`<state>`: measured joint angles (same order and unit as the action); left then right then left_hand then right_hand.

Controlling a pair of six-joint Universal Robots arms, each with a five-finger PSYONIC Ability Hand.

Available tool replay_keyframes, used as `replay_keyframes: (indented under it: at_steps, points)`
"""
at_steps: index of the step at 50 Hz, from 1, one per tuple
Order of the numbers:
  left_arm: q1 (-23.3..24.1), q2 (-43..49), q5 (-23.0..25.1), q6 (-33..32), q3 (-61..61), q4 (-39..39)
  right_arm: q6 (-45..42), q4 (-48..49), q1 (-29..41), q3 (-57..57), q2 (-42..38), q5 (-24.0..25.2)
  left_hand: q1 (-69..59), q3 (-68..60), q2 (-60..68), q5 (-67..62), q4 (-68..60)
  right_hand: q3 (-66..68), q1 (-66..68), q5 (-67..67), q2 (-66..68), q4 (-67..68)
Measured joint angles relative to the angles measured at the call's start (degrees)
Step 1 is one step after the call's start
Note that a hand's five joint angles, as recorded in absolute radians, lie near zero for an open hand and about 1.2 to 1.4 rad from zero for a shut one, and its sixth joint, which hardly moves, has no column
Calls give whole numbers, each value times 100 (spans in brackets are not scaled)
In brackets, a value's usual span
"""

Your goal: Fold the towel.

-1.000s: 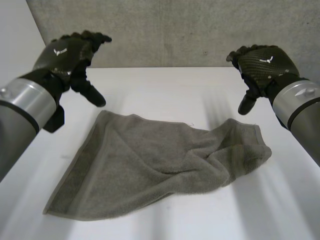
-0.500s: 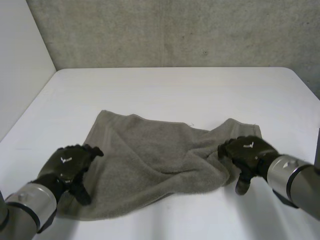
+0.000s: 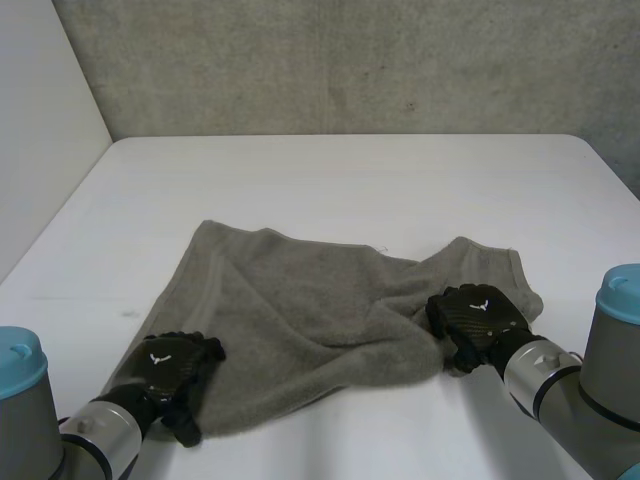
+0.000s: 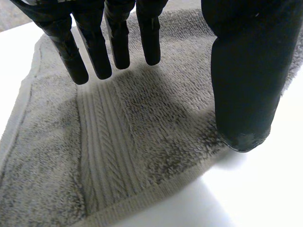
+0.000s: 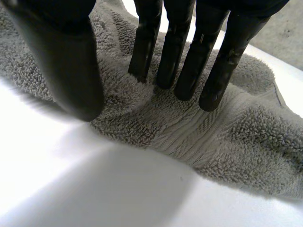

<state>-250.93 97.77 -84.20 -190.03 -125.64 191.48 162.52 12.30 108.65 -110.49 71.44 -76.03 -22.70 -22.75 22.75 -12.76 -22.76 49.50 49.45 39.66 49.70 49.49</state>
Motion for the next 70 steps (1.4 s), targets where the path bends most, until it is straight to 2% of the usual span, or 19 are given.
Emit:
replay_keyframes:
  at_steps: [3,6,21,25,31,39,42,51,62,64,67,70]
  points:
    - [46,29,0,8,-6,-2,44,196,1,-18,-16,-11,7,4,-3,21,7,2039,2093,2061,2071,2050]
    - [81,27,0,14,-13,-6,139,379,1,-22,-17,-23,7,12,-16,43,16,2682,2623,2689,2606,2719]
    - [151,6,7,18,-42,-1,1008,672,-57,89,104,41,-122,-113,112,-117,-108,2692,2634,2707,2606,2727]
    - [149,58,9,13,-31,31,1106,655,-70,93,171,52,-786,-784,786,-729,-737,2692,2638,2707,2606,2727]
    - [132,113,9,6,-31,295,1133,618,-77,92,208,61,-2526,-2504,2512,-2502,-2510,2692,2638,2707,2607,2728]
    - [116,279,9,-35,-23,698,1126,591,-80,110,218,53,-3498,-3491,3499,-3482,-3498,2692,2638,2707,2606,2728]
    - [110,399,9,-49,9,752,1120,584,-81,138,220,42,-4207,-4261,4273,-4193,-4243,2692,2639,2707,2606,2728]
    - [84,521,6,-60,249,815,1050,500,-81,372,144,41,-4496,-4662,4668,-4562,-4668,2692,2639,2707,2606,2728]
    - [27,557,15,-62,1937,1052,489,81,-63,1912,-343,50,-4520,-4689,4696,-4587,-4696,2692,2666,2707,2645,2732]
    - [25,652,11,-41,2942,1166,227,116,-53,2841,-547,43,-4524,-4691,4698,-4587,-4696,2713,2669,2707,2654,2751]
    - [29,761,-8,-6,3836,1294,96,329,-44,3681,-710,30,-4524,-4692,4698,-4587,-4697,2722,2682,2707,2655,2751]
    - [45,897,-56,82,4974,1499,30,815,-31,4711,-863,-7,-4524,-4692,4698,-4588,-4697,2726,2687,2709,2654,2751]
